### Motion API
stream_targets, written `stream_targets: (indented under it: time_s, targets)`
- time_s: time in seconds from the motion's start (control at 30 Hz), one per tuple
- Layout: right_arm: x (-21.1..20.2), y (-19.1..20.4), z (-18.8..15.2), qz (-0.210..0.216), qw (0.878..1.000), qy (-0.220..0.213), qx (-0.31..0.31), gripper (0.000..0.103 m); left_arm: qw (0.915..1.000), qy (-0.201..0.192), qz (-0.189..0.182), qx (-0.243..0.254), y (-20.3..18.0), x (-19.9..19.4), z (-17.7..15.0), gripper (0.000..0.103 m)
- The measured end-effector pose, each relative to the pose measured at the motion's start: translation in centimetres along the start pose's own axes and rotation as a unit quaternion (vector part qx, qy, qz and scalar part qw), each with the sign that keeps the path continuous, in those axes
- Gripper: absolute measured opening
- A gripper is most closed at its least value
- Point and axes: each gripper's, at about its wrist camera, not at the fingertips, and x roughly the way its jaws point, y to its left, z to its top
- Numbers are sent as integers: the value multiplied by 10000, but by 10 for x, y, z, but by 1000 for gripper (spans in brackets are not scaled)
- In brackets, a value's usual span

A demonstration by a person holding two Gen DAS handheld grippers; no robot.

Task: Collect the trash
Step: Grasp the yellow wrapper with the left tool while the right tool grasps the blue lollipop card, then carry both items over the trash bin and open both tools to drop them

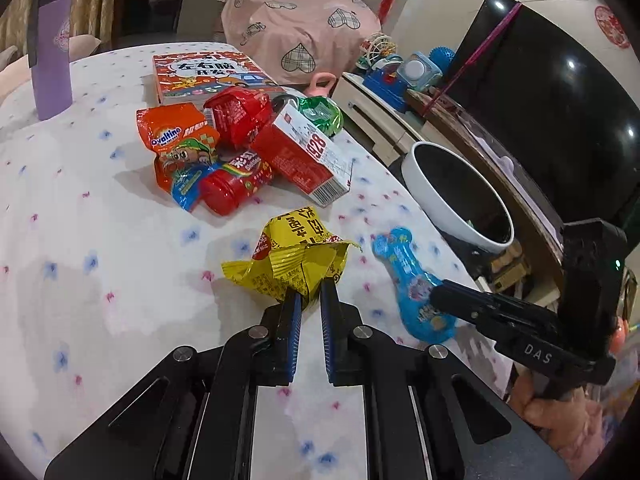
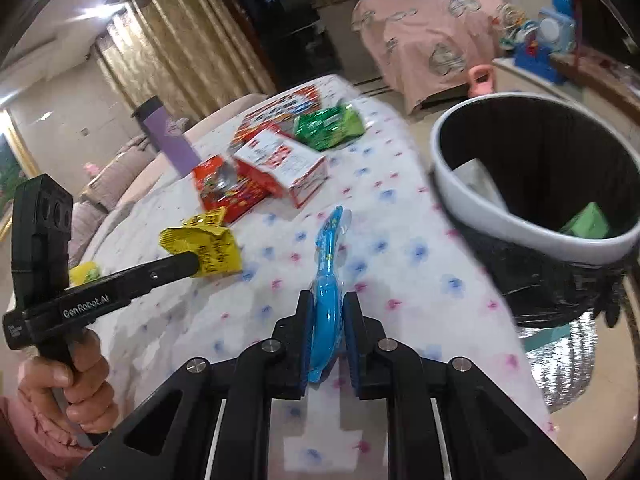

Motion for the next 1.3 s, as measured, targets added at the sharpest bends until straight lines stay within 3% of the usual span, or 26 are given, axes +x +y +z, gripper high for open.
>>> stream_targets:
  time_s: [0.07, 0.2, 0.27, 0.37, 0.5, 0.97, 1.3]
  targets:
    - [6, 0, 0, 156, 9998, 126, 62, 21, 10000, 11, 39, -8, 0, 0, -1, 9]
    - [20, 2, -5, 304, 9990, 300, 111, 39, 10000, 15, 68, -71, 7, -4, -3, 9]
    - [19, 2, -6, 400, 9987, 241, 180, 42, 9999, 8, 78, -98, 7, -5, -3, 9]
    - [17, 5, -7, 256, 9995, 198, 49, 21, 10000, -14, 28, -48, 0, -7, -2, 9]
    - [1, 5, -5, 105, 9999, 17, -72, 15, 9998, -50, -122, 125, -18, -9, 3, 9]
    - [-61, -51, 13, -313, 9963, -742, 302, 14, 9961, 20, -567, 678, -90, 9, 28, 9]
    - [-85, -88, 35, -628, 9918, -1030, 411, 14, 9907, 16, -768, 1127, -140, 30, 56, 9]
